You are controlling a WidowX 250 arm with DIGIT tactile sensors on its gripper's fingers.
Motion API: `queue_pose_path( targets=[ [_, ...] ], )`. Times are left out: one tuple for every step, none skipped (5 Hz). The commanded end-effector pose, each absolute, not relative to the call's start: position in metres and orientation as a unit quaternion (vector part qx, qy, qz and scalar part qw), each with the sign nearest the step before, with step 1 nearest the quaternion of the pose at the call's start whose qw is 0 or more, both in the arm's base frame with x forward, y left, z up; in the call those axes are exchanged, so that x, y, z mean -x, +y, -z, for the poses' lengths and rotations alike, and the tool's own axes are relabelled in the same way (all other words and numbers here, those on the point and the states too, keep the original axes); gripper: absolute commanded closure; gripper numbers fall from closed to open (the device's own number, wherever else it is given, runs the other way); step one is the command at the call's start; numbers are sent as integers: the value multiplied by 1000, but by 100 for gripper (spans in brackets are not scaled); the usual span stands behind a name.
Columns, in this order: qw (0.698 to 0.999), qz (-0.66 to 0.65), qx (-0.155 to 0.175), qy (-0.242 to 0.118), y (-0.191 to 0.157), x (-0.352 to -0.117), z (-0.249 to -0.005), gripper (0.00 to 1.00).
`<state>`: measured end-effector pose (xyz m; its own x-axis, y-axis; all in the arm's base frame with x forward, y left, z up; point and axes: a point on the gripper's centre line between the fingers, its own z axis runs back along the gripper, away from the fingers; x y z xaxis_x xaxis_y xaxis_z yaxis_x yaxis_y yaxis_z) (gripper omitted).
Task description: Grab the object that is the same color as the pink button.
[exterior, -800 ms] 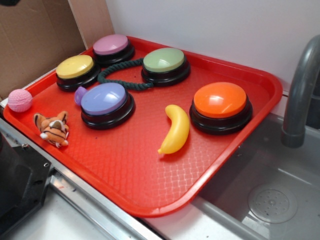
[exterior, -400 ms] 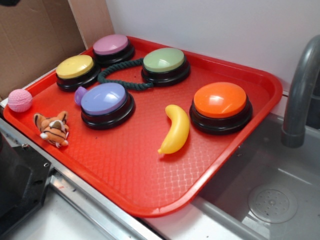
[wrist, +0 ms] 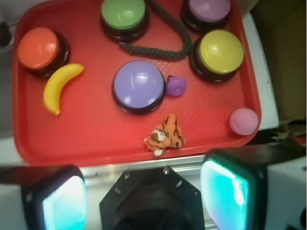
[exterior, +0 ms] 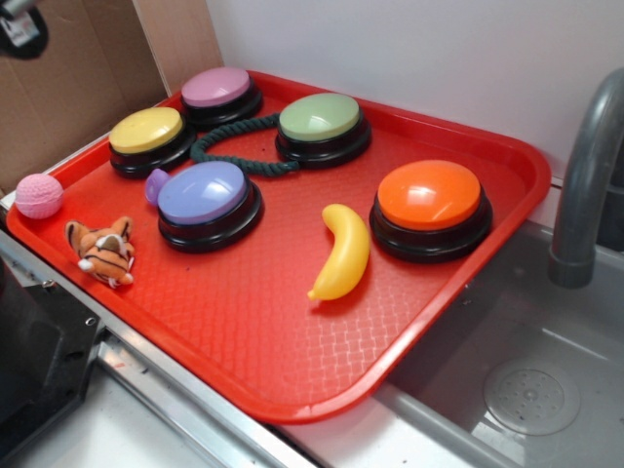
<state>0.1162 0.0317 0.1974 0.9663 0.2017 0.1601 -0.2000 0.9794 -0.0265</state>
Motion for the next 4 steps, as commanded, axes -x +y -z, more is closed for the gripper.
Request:
queue_pose_path(
  targets=[
    [971,-212,-47,-96,101,-114,-151,0],
    [957,-268,-86,-72,130,-106,-125,0],
    [940,-319,-105,-56,151,-102,-101,0],
    [926,-354,-119,-61,163,-105,-81,0]
  ],
)
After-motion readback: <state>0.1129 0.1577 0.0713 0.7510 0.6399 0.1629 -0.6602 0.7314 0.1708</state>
